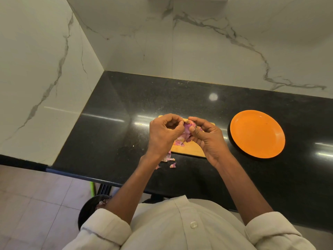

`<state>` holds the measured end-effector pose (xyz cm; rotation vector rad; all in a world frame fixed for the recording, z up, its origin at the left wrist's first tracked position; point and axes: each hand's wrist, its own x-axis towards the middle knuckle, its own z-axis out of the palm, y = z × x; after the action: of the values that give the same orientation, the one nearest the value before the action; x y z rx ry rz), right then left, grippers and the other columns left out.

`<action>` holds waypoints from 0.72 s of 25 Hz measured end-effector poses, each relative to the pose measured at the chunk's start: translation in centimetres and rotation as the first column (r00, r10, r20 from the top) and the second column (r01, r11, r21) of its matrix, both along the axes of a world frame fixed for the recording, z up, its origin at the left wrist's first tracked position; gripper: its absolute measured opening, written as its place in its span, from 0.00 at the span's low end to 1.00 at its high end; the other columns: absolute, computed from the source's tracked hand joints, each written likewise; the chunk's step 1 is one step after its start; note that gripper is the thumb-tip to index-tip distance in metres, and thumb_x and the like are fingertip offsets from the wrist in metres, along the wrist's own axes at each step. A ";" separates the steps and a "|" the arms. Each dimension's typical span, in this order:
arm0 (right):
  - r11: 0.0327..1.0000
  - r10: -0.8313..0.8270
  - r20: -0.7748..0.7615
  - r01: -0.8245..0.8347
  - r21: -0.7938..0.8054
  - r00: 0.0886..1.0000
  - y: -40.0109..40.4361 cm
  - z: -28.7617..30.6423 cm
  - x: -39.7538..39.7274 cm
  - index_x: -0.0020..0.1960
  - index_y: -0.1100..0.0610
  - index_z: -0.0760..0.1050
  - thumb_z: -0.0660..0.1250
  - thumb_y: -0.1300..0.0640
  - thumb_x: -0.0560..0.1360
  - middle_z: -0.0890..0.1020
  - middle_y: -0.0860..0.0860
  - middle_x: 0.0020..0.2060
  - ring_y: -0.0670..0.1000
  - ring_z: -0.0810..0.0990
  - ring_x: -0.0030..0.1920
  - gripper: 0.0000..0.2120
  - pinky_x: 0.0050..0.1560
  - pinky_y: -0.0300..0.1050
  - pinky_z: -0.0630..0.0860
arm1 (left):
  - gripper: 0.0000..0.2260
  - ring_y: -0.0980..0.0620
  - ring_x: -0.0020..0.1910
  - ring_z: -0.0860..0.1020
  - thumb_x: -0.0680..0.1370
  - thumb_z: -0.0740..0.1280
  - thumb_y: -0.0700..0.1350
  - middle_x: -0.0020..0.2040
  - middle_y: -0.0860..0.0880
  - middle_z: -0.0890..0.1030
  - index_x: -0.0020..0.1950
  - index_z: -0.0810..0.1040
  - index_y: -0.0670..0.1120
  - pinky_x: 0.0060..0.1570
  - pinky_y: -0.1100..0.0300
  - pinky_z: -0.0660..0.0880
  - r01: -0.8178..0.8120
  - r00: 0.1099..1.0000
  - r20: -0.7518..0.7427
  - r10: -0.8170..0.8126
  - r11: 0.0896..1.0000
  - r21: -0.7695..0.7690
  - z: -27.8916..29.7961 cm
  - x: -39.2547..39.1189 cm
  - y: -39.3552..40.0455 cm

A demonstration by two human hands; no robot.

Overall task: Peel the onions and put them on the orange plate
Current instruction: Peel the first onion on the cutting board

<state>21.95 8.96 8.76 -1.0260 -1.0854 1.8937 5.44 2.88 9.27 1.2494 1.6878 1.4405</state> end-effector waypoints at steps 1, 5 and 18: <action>0.999 0.002 -0.033 -0.003 -0.036 0.999 -0.1 0.1 0.0 0.64 0.60 0.82 0.75 0.60 0.72 0.86 0.59 0.58 0.58 0.87 0.55 0.20 0.51 0.50 0.86 | 0.03 0.51 0.43 0.86 0.80 0.75 0.40 0.44 0.48 0.87 0.53 0.87 0.42 0.43 0.55 0.84 -0.003 0.998 0.058 0.004 1.000 -0.016 -0.1 0.0 0.0; 0.995 -0.016 -0.052 0.011 -0.095 0.999 -0.2 0.4 -0.1 0.65 0.59 0.81 0.73 0.60 0.73 0.86 0.58 0.59 0.58 0.87 0.59 0.20 0.56 0.50 0.86 | 0.05 0.49 0.48 0.86 0.82 0.73 0.43 0.47 0.47 0.88 0.56 0.87 0.43 0.48 0.56 0.83 -0.024 0.986 0.165 0.037 0.996 -0.082 -0.5 -0.4 0.1; 0.991 -0.056 0.016 0.057 -0.117 0.998 -0.6 0.5 -0.4 0.64 0.59 0.82 0.67 0.68 0.81 0.86 0.56 0.61 0.56 0.86 0.61 0.14 0.58 0.50 0.85 | 0.02 0.47 0.45 0.87 0.81 0.75 0.39 0.45 0.43 0.87 0.51 0.86 0.40 0.49 0.55 0.84 -0.141 0.941 0.298 0.162 0.986 -0.091 -1.4 -0.1 0.0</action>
<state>21.53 8.40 9.29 -1.1237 -0.9511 1.9262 5.33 2.91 7.87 0.8243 1.6313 1.5609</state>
